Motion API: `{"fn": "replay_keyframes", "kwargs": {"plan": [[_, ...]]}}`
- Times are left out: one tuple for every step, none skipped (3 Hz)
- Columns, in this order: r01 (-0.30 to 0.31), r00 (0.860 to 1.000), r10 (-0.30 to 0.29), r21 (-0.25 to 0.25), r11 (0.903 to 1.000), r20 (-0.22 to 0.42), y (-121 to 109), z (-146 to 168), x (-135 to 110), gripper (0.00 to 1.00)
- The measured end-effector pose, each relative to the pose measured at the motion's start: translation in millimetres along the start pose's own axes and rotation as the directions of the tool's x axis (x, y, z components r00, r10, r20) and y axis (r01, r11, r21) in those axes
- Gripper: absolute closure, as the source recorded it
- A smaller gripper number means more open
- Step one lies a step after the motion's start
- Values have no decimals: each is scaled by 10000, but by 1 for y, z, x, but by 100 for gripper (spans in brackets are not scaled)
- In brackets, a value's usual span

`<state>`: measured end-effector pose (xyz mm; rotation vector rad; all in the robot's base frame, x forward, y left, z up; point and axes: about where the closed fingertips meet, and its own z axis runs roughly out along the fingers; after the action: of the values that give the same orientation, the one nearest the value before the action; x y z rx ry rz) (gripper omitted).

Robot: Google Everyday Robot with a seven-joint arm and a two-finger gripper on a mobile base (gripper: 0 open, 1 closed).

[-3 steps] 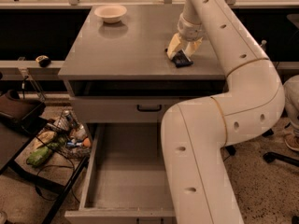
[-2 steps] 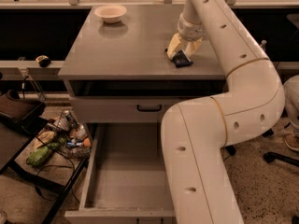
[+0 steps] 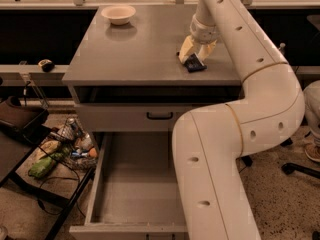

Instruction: Place rxbar blueberry into middle drawer

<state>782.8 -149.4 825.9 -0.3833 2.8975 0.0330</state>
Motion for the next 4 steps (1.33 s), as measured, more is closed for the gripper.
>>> {"fn": "replay_keyframes", "kwargs": {"plan": [[0,10000,0,0,10000,0,0,0,0,35],[0,10000,0,0,10000,0,0,0,0,11],[0,10000,0,0,10000,1,0,0,0,0],[0,10000,0,0,10000,1,0,0,0,0]]}}
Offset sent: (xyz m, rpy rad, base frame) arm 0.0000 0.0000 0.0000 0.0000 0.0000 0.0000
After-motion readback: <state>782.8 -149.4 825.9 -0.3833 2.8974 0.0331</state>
